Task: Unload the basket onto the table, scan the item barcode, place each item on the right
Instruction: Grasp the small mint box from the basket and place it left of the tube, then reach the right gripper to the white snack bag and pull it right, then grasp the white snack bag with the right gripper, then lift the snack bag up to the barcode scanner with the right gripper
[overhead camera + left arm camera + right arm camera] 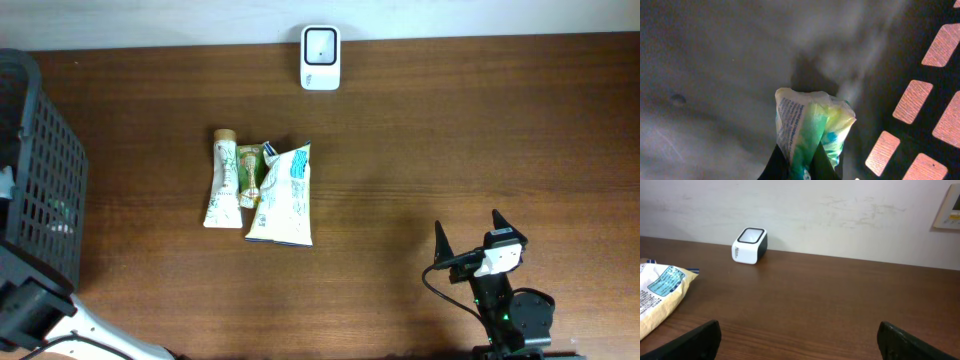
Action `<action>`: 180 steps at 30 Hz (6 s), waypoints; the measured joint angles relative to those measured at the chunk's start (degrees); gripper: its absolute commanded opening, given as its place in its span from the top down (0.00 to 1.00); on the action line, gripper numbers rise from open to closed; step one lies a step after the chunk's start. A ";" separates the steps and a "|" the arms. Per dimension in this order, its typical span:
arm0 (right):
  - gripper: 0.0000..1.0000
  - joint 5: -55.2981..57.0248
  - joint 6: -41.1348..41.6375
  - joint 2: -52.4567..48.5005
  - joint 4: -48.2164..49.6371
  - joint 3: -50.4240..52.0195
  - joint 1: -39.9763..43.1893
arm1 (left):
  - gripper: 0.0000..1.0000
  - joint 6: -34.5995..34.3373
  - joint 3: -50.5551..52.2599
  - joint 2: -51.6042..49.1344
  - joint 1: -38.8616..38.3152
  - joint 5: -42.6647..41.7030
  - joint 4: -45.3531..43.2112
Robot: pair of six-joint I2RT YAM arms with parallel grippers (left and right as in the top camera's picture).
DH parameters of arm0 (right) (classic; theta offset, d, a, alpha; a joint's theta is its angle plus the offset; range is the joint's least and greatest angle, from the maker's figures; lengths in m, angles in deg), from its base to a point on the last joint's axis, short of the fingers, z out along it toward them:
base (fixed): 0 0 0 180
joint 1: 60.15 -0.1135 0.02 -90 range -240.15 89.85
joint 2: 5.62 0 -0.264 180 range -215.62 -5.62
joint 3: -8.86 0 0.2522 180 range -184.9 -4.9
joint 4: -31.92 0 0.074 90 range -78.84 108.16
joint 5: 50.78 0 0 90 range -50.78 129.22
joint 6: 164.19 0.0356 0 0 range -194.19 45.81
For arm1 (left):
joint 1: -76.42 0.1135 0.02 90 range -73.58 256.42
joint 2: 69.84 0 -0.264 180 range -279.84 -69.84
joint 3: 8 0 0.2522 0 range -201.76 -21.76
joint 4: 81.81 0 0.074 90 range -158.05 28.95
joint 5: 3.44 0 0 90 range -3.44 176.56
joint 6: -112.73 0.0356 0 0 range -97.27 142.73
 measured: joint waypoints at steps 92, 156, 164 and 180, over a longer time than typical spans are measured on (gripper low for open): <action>0.16 -20.52 4.50 -106.20 -24.92 -85.59 -29.75 | 0.01 -9.97 25.00 43.89 -39.08 16.61 -20.92; 0.60 -27.96 31.76 -101.39 -25.49 -53.57 -14.23 | 0.01 -0.11 25.00 43.93 -32.00 21.64 -24.02; 0.77 -32.15 23.28 -98.47 -26.05 -53.79 -12.63 | 0.01 -0.11 25.00 43.93 -32.00 21.62 -24.02; 0.96 -51.65 -6.91 -76.72 -41.77 -69.40 -12.37 | 0.01 -0.11 25.00 43.93 -32.00 21.62 -24.02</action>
